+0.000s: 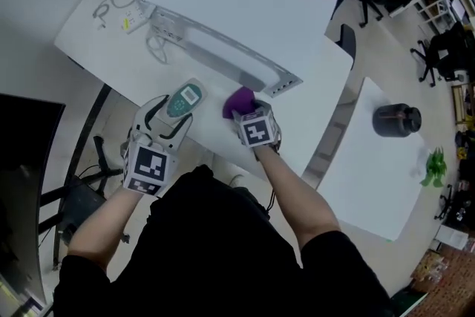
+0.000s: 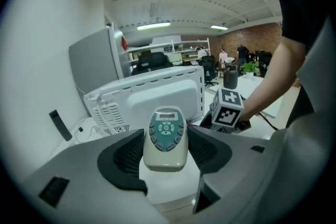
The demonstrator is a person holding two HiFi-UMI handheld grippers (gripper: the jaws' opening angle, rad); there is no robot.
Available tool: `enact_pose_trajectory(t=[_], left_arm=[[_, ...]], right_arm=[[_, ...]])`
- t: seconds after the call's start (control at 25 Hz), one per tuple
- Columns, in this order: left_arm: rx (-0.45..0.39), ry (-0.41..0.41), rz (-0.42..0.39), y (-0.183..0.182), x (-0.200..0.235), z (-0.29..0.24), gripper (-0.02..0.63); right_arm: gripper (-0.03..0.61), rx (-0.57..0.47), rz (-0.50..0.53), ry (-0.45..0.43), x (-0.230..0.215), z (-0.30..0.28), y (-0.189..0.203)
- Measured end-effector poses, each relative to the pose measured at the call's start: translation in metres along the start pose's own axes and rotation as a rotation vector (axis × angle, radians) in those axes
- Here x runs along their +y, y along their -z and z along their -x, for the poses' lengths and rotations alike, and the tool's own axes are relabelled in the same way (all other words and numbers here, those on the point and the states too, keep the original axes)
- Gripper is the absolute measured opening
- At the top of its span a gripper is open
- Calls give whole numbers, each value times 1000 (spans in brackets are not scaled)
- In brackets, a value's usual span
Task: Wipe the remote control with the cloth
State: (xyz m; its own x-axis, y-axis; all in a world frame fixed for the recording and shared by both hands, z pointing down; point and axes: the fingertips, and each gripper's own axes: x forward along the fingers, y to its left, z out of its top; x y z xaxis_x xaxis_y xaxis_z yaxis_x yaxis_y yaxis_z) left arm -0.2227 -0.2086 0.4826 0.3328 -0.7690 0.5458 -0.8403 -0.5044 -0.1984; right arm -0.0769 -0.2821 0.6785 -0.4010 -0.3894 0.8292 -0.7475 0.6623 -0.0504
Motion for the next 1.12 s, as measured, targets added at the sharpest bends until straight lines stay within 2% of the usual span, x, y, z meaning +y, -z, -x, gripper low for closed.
enact_pose_trajectory(t=[0.04,0.08,0.16,0.28,0.52,0.76,0.96,1.12], left_arm=[[12,2,1,9,-6,-4,242],[22,7,-2,15,-12,-8,242],[34,16,-12,23,-24,-13,242],[43,20,-30,30,-42,-16,242],[35,15,-94,29,-103,-11,242],[33,-4,-171,24,-171,6,242],[8,-4,-243,12,-217,23,242],[-41,5,-305,-2,-234,43,242]], right_arm=[[259,0,-9,-5,1,-1,1],[185,-3,-18,-6,1,0,1],[160,-18,-32,-9,3,8,1],[147,-64,-39,-26,10,36,6],[146,-276,4,-69,26,140,4],[146,-454,114,-180,73,237,3],[146,-445,246,-306,132,270,24],[146,-402,272,-300,147,271,39]])
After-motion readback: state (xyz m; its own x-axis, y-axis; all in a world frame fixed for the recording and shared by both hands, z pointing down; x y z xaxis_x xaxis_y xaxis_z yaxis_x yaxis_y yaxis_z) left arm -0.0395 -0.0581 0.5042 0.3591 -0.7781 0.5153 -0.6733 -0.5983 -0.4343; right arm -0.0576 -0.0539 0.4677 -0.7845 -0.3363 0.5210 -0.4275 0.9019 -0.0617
